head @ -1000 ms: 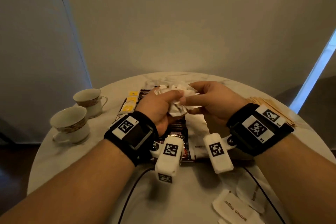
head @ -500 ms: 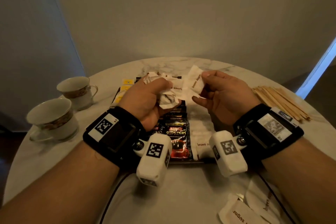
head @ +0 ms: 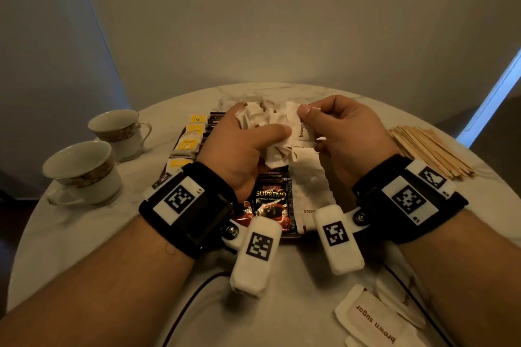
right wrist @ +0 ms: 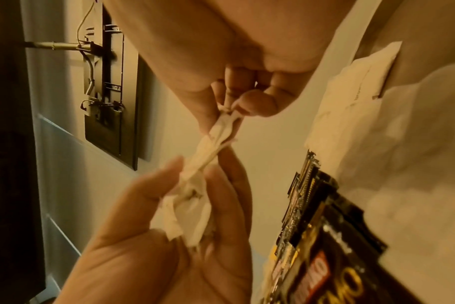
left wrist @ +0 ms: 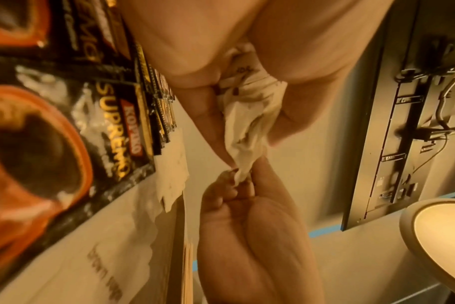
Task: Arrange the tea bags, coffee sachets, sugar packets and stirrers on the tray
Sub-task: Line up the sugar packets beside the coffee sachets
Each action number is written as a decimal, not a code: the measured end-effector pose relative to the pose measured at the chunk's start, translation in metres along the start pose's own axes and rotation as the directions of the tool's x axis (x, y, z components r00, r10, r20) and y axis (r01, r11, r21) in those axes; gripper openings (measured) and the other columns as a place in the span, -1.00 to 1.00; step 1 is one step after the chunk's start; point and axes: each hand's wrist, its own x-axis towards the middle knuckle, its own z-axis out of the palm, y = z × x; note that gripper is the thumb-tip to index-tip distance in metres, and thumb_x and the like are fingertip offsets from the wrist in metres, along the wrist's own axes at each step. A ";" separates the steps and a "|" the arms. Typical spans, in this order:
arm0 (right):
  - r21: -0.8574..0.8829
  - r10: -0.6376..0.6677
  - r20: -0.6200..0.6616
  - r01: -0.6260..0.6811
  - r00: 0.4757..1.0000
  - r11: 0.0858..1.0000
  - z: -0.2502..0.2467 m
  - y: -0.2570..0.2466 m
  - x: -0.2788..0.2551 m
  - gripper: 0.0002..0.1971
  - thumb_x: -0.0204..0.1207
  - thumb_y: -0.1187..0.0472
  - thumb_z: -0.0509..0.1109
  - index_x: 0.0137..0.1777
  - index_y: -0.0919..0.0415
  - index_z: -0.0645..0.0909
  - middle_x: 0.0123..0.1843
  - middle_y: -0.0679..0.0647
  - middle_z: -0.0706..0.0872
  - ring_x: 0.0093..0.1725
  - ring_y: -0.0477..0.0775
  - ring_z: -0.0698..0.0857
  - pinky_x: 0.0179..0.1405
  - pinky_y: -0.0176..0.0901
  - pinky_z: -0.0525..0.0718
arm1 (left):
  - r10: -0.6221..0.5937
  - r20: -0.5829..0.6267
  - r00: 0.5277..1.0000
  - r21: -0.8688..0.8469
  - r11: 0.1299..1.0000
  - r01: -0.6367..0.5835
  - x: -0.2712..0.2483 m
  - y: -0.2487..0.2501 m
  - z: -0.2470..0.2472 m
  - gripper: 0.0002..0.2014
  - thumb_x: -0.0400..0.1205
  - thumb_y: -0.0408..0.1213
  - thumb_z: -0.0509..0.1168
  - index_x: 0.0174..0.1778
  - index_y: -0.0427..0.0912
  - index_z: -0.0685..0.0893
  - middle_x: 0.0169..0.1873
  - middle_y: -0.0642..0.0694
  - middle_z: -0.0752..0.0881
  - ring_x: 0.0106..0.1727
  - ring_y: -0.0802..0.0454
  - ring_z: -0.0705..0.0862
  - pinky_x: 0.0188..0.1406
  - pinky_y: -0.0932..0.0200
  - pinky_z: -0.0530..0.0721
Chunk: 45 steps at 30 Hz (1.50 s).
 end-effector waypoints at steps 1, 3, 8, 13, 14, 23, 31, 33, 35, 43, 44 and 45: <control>0.008 -0.001 -0.001 0.001 1.000 1.000 0.002 0.000 -0.001 -0.86 0.56 0.13 0.60 -0.13 0.15 0.71 -0.25 0.03 0.83 -0.25 0.03 0.75 -0.30 -0.11 0.68 | 0.011 0.037 0.999 0.007 1.000 -0.011 -0.002 -0.001 0.002 -0.61 0.56 -0.62 0.44 0.31 -0.39 0.65 0.11 -0.43 0.81 0.10 -0.41 0.83 0.04 -0.31 0.80; 0.022 0.009 0.022 -0.009 1.000 1.000 0.005 0.001 -0.004 -0.84 0.55 0.15 0.60 -0.14 0.18 0.70 -0.26 0.03 0.81 -0.27 0.02 0.75 -0.28 -0.10 0.70 | 0.029 0.060 0.998 0.030 0.999 -0.031 -0.004 -0.004 0.004 -0.55 0.50 -0.63 0.51 0.32 -0.42 0.65 0.14 -0.48 0.78 0.15 -0.46 0.80 0.17 -0.48 0.76; 0.110 0.033 0.086 -0.042 0.996 0.993 0.000 -0.003 -0.007 -0.89 0.58 0.22 0.56 -0.06 0.21 0.69 -0.12 0.17 0.84 -0.24 0.06 0.75 -0.27 -0.07 0.73 | 0.044 -0.090 0.995 -0.015 0.999 -0.046 -0.001 0.000 0.001 -0.51 0.43 -0.78 0.45 0.26 -0.36 0.65 0.00 -0.38 0.85 -0.01 -0.38 0.86 -0.09 -0.33 0.83; 0.091 0.103 0.321 -0.139 0.941 0.986 -0.014 -0.008 -0.004 -0.61 0.37 0.29 0.63 0.20 0.28 0.73 -0.02 0.15 0.85 -0.21 -0.01 0.77 -0.26 -0.15 0.76 | 0.114 -0.112 0.987 -0.019 0.993 -0.117 0.000 0.004 -0.001 -0.53 0.46 -0.81 0.40 0.19 -0.29 0.64 -0.06 -0.33 0.86 -0.04 -0.33 0.87 -0.15 -0.15 0.84; 0.068 0.116 0.347 -0.148 0.931 0.987 -0.016 -0.009 -0.004 -0.57 0.31 0.27 0.64 0.21 0.27 0.75 0.01 0.14 0.85 -0.18 -0.01 0.78 -0.22 -0.15 0.78 | 0.132 -0.114 0.985 -0.019 0.991 -0.135 0.000 0.004 -0.001 -0.52 0.46 -0.80 0.41 0.24 -0.33 0.63 -0.02 -0.37 0.84 0.00 -0.37 0.86 -0.07 -0.21 0.84; 0.059 0.173 0.159 -0.184 0.972 0.981 -0.017 -0.007 -0.002 -0.89 0.62 0.22 0.50 -0.05 0.27 0.80 -0.08 0.23 0.80 -0.14 0.10 0.75 -0.30 -0.15 0.76 | 0.142 -0.129 0.981 -0.001 0.990 -0.143 0.000 0.005 -0.002 -0.41 0.38 -0.76 0.52 0.33 -0.39 0.61 0.10 -0.52 0.79 0.08 -0.52 0.82 0.05 -0.60 0.75; 0.008 0.226 -0.150 -0.228 0.962 0.974 -0.048 0.000 0.034 -0.88 0.60 0.39 0.46 -0.06 0.18 0.79 -0.27 0.08 0.67 -0.41 -0.06 0.54 -0.50 -0.18 0.53 | 0.096 -0.214 0.972 0.062 0.994 -0.084 0.004 0.007 -0.009 -0.57 0.45 -0.71 0.51 0.03 -0.11 0.67 -0.20 -0.13 0.85 -0.15 -0.13 0.85 -0.35 0.08 0.77; -0.054 0.308 -0.226 -0.328 0.924 0.943 -0.061 0.011 0.046 -0.83 0.61 0.41 0.40 -0.05 0.18 0.79 -0.20 0.15 0.69 -0.40 -0.02 0.54 -0.42 -0.14 0.55 | 0.093 -0.223 0.970 0.060 0.995 -0.082 0.005 0.009 -0.010 -0.58 0.46 -0.71 0.50 0.02 -0.11 0.67 -0.20 -0.12 0.84 -0.13 -0.14 0.84 -0.37 0.10 0.76; -0.124 0.364 -0.271 -0.408 0.891 0.905 -0.068 0.021 0.053 -0.81 0.61 0.39 0.37 -0.05 0.17 0.80 -0.08 0.21 0.78 -0.32 0.04 0.59 -0.25 -0.08 0.60 | 0.089 -0.228 0.970 0.058 0.995 -0.077 0.005 0.009 -0.011 -0.57 0.46 -0.72 0.50 0.06 -0.13 0.67 -0.18 -0.13 0.82 -0.10 -0.16 0.82 -0.38 0.11 0.76; -0.136 0.505 -0.301 -0.560 0.809 0.817 -0.071 0.035 0.057 -0.93 0.61 0.43 0.43 0.03 0.32 0.69 0.04 0.30 0.83 -0.11 0.07 0.74 -0.01 -0.14 0.78 | 0.090 -0.244 0.965 0.046 0.996 -0.081 0.009 0.007 -0.014 -0.52 0.45 -0.69 0.52 0.20 -0.19 0.65 -0.03 -0.24 0.81 -0.03 -0.23 0.81 -0.39 0.12 0.74; -0.138 0.508 -0.298 -0.563 0.808 0.815 -0.071 0.034 0.057 -0.94 0.61 0.44 0.42 0.00 0.33 0.69 0.04 0.31 0.82 -0.13 0.07 0.74 0.04 -0.12 0.79 | 0.090 -0.244 0.966 0.048 0.996 -0.081 0.009 0.007 -0.014 -0.52 0.45 -0.69 0.52 0.20 -0.19 0.65 -0.03 -0.24 0.81 -0.04 -0.22 0.82 -0.38 0.11 0.74; -0.139 0.509 -0.294 -0.563 0.809 0.815 -0.070 0.034 0.057 -0.94 0.62 0.46 0.41 -0.01 0.34 0.68 0.04 0.32 0.82 -0.16 0.06 0.74 0.03 -0.11 0.80 | 0.091 -0.245 0.965 0.049 0.996 -0.081 0.009 0.007 -0.015 -0.51 0.45 -0.69 0.53 0.22 -0.20 0.64 -0.02 -0.24 0.81 -0.03 -0.23 0.82 -0.37 0.11 0.75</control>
